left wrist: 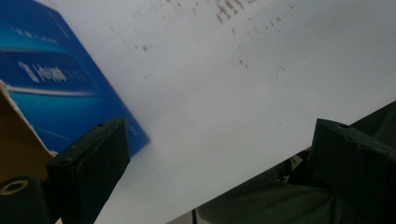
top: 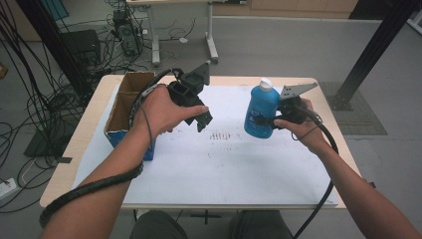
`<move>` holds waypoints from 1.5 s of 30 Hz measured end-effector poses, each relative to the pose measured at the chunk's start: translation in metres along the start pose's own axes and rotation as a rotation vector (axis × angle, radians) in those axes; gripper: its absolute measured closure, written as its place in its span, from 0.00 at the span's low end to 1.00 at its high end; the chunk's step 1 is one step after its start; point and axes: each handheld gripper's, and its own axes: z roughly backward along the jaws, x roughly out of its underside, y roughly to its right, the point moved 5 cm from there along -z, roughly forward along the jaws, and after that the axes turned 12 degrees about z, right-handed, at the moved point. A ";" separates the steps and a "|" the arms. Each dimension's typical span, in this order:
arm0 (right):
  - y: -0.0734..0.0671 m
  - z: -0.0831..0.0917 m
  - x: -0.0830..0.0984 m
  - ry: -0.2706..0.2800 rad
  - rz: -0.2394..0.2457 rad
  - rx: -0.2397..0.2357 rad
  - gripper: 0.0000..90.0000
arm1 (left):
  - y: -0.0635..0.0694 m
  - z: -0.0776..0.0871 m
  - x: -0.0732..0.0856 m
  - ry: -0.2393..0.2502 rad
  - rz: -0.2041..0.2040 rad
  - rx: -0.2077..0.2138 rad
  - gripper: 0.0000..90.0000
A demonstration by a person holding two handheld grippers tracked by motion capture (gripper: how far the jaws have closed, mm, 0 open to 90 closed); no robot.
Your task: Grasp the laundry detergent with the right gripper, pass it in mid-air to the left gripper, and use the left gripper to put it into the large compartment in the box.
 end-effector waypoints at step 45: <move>-0.060 -0.100 -0.073 0.032 0.179 -0.337 0.48 | -0.015 0.064 -0.035 0.015 -0.530 -0.029 0.07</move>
